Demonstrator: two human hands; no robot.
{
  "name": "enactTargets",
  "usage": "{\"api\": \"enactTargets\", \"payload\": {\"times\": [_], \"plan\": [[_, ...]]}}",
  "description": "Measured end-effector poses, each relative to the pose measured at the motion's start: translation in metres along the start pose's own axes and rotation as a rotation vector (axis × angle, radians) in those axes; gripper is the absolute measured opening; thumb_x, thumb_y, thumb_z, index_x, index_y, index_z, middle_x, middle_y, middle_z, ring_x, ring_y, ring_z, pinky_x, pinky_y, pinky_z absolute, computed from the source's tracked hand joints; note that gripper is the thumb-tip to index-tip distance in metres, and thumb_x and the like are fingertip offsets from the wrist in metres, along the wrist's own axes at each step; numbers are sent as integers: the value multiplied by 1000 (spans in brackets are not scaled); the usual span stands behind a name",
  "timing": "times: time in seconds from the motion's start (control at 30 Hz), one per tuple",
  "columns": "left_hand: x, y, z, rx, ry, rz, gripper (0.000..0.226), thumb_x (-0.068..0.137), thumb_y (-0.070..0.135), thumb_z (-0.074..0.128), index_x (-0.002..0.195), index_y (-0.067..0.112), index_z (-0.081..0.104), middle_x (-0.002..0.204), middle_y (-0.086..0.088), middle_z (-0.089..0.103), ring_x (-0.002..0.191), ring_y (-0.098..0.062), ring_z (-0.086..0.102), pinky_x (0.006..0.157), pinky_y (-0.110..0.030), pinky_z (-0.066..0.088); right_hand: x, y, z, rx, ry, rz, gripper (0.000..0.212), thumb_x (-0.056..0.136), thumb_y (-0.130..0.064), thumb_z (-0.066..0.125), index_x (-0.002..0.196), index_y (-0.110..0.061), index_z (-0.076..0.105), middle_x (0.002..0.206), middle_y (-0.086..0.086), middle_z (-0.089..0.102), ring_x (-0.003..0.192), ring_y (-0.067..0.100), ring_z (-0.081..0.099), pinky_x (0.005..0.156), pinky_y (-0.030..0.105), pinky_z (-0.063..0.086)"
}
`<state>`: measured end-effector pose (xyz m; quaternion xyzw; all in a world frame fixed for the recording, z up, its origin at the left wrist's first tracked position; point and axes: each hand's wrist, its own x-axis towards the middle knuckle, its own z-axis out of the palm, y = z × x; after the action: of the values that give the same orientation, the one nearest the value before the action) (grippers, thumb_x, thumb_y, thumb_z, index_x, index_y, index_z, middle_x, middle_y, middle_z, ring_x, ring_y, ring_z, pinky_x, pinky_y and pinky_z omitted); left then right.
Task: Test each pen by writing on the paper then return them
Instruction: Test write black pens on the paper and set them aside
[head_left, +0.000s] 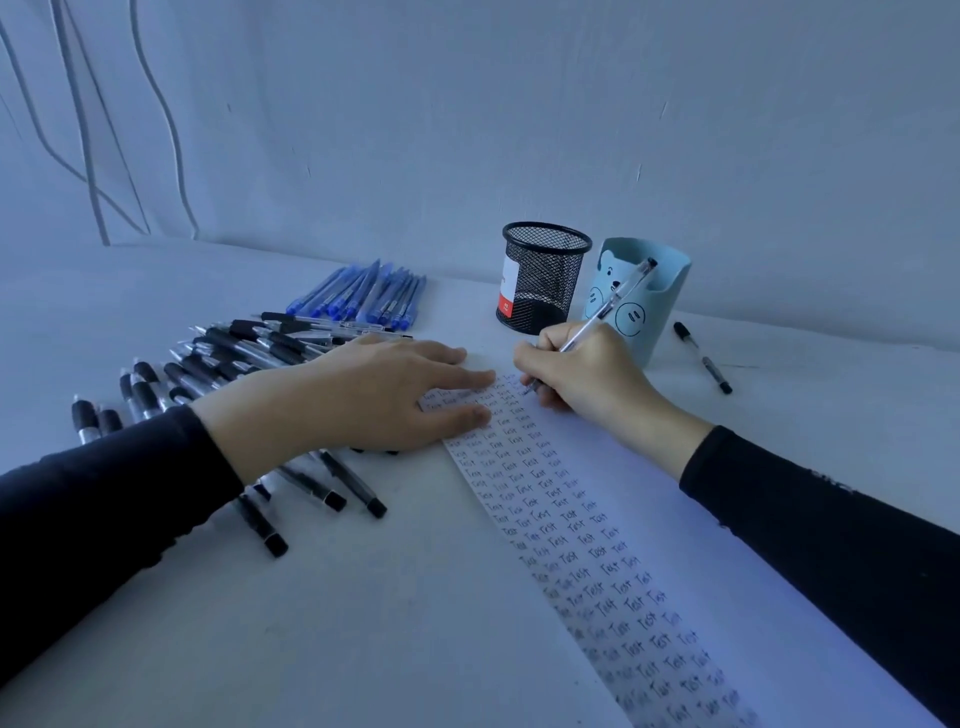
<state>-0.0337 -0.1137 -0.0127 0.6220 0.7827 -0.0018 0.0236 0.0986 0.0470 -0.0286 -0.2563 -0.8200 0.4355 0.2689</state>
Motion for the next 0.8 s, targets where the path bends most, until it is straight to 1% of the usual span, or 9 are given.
{"api": "enactTargets", "payload": {"times": [0.13,0.3,0.43,0.5,0.63,0.7,0.77,0.8], "plan": [[0,0,1,6,-3,1,63,84,77,20,143,57,25,158,16,22,144,-6,23,117,-35,15,1,4,2,-24,-1,-56,41,82,-14,64,44,-15,48,55,11,63,51,16,55,50,23,43],[1,0,0,14,-12,2,65,82,77,18,143,57,24,158,16,21,145,-7,22,117,-36,15,1,5,1,-26,4,-81,46,82,-15,65,40,-17,48,43,0,55,60,23,62,51,24,46],[0,1,0,5,-16,-6,67,79,78,17,143,58,24,158,17,21,144,-6,22,117,-37,15,0,4,2,-39,-23,-103,40,82,-13,65,47,-6,48,42,-2,55,56,21,60,51,24,44],[1,0,0,7,-18,-8,67,80,78,16,143,58,24,158,17,21,144,-6,22,117,-38,15,0,3,1,-50,-11,-103,41,82,-12,65,46,-9,47,42,-2,55,55,20,59,50,22,43],[1,1,-1,11,-27,-5,69,78,79,15,143,58,23,158,17,20,145,-7,22,117,-38,16,0,3,0,-30,-9,-97,46,82,-13,64,40,-16,47,42,-2,55,60,23,62,50,22,44],[1,1,-1,10,-27,-4,69,78,79,14,143,58,23,158,17,21,144,-7,22,117,-39,16,0,3,1,-37,-16,-96,44,82,-12,64,42,-15,47,42,-1,55,57,21,60,49,22,44],[1,1,-1,6,-31,-5,68,79,79,15,143,58,22,158,17,20,144,-7,22,118,-40,16,0,1,1,-58,-20,-94,39,82,-11,64,46,-9,48,42,0,55,53,18,58,47,21,43],[1,1,-1,4,-31,-7,68,79,79,15,143,58,22,158,17,21,144,-7,22,118,-40,16,-1,1,1,-61,-18,-95,40,82,-11,64,46,-8,47,42,0,55,52,18,58,47,20,43]]}}
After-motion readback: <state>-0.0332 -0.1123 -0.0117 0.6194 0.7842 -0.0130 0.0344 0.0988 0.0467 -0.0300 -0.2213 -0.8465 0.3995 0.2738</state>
